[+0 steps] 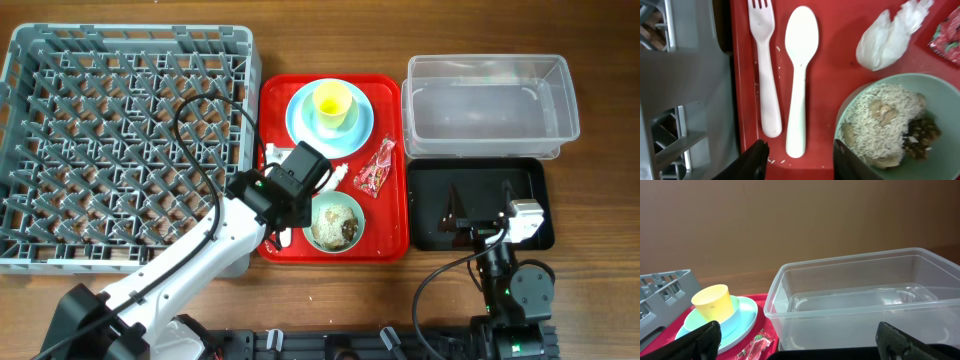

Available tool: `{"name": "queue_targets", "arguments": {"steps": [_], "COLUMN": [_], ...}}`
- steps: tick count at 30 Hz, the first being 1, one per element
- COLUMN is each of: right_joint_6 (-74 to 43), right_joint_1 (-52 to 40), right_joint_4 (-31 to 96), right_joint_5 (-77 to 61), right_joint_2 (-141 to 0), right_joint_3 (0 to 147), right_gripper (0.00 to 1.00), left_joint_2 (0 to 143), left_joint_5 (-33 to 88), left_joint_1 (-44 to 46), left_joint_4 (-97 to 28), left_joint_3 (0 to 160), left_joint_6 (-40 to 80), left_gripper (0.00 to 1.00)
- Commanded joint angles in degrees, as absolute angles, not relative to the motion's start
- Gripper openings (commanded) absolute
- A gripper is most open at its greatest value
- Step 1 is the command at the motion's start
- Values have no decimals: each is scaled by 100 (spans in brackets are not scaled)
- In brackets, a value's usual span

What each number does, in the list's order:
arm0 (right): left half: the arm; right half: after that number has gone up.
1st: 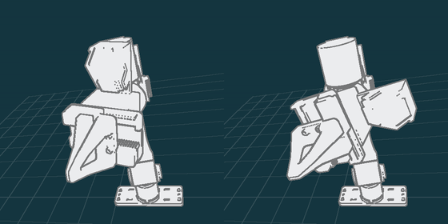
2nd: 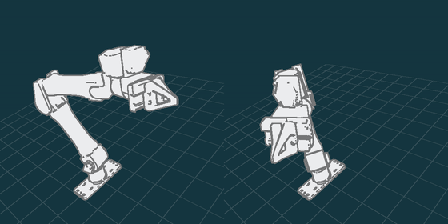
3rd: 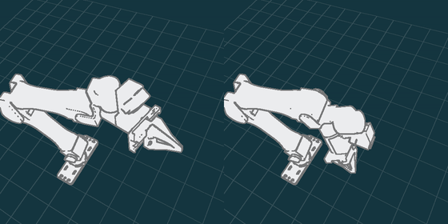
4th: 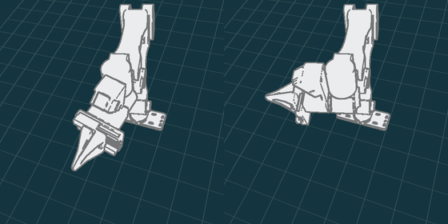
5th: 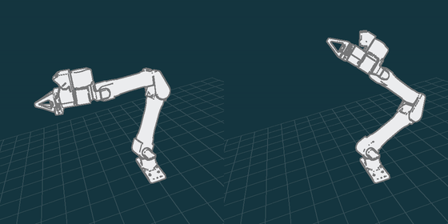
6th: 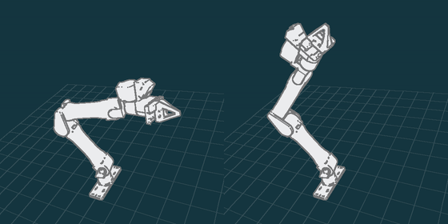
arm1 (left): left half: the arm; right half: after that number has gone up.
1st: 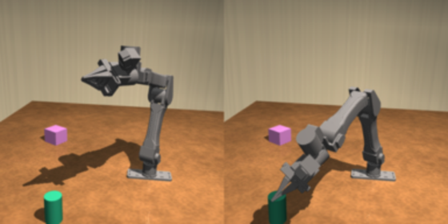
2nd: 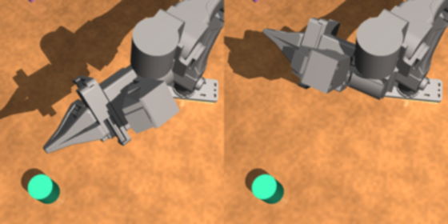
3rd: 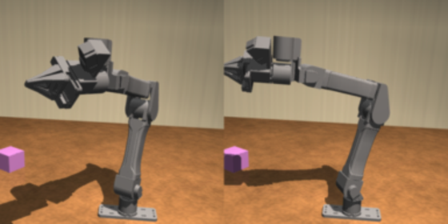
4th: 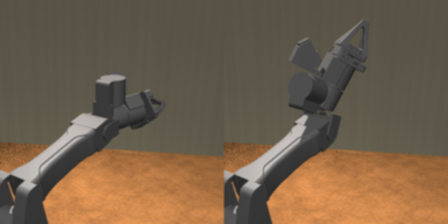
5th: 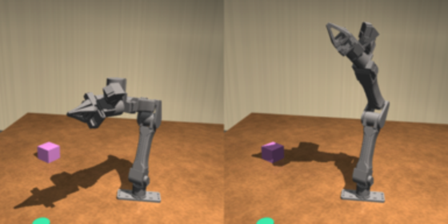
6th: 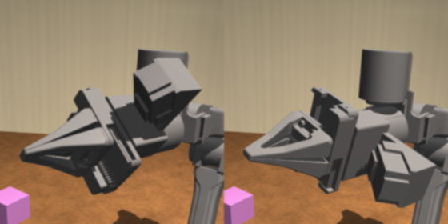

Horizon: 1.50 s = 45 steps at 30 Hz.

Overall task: Sort waste into correct bins and load items into the dishwasher rack
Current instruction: 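Move the left gripper over the tray and grasp the white spoon, then carry the spoon with the left gripper into the dish rack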

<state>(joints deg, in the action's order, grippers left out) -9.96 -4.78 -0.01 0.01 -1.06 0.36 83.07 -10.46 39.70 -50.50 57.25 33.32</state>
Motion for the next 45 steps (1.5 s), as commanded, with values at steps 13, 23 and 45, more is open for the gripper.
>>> {"name": "queue_targets", "arguments": {"steps": [13, 23, 45], "right_joint_6": [-937, -934, -934], "right_joint_1": [-454, -454, -454], "right_joint_4": [-34, -34, -34], "right_joint_5": [-10, -10, -10], "right_joint_2": [-80, -80, -80], "right_joint_3": [30, 30, 30], "right_gripper": [100, 100, 100], "left_joint_2": [8774, 9131, 9544], "left_joint_5": [-746, 309, -1625], "left_joint_1": [3964, 3966, 3964], "left_joint_4": [-3935, -3389, -3006], "left_joint_3": [4936, 4939, 4932], "left_joint_6": [3393, 3389, 3028], "left_gripper": [15, 4, 31]}}
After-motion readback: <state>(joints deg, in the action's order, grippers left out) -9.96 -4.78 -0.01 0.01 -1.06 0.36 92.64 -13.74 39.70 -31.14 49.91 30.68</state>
